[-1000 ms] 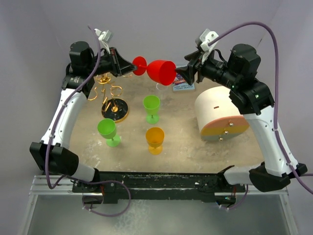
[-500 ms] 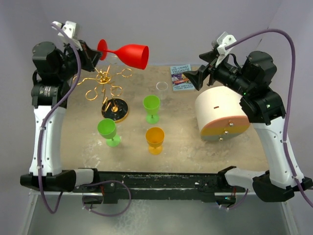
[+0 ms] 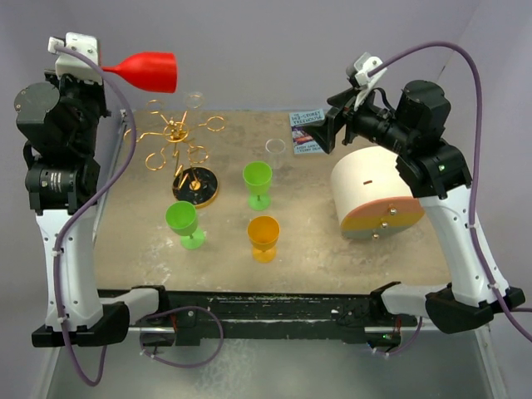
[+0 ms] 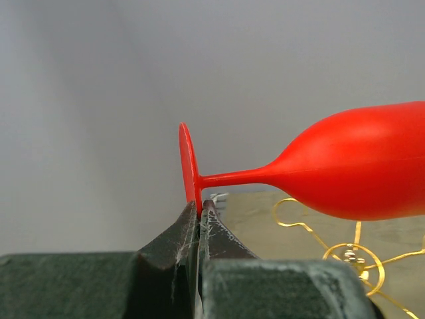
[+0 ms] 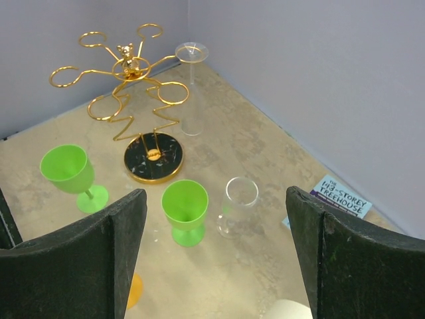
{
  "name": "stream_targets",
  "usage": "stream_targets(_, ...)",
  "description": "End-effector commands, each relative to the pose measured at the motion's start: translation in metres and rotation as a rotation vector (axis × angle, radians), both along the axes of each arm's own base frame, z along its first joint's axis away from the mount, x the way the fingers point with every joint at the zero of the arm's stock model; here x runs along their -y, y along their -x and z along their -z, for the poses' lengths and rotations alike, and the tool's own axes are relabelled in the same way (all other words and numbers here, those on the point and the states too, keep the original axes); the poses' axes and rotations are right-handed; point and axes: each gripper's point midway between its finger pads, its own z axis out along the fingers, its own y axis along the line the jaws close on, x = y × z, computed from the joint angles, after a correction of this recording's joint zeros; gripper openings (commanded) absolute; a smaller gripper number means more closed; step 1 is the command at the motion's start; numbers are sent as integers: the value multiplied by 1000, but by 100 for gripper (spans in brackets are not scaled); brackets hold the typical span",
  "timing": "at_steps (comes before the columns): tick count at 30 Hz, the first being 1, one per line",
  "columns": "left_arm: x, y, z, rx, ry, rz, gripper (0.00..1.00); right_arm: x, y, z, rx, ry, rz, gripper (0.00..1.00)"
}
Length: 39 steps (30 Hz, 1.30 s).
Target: Place the wine glass upside down on the wine glass rack
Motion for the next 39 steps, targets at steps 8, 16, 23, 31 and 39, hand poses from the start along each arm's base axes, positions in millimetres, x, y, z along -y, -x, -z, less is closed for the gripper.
stream_targets(8,-66,-13,-29,44,-267,-368,0,16,-16,17,41,90,91,89)
stream_targets(16,-78,-65,-22,12,-359,-431,0,31,-30,70,-1,176,74,89)
stream_targets(23,-81,-121,0,-38,-492,-444,0,44,-27,94,-7,183,77,89)
stream_targets(31,-50,-168,41,-111,-734,-284,0,57,-24,102,-13,180,104,89)
stream_targets(39,-15,-186,75,-112,-937,-91,0,62,-22,108,-30,173,102,89)
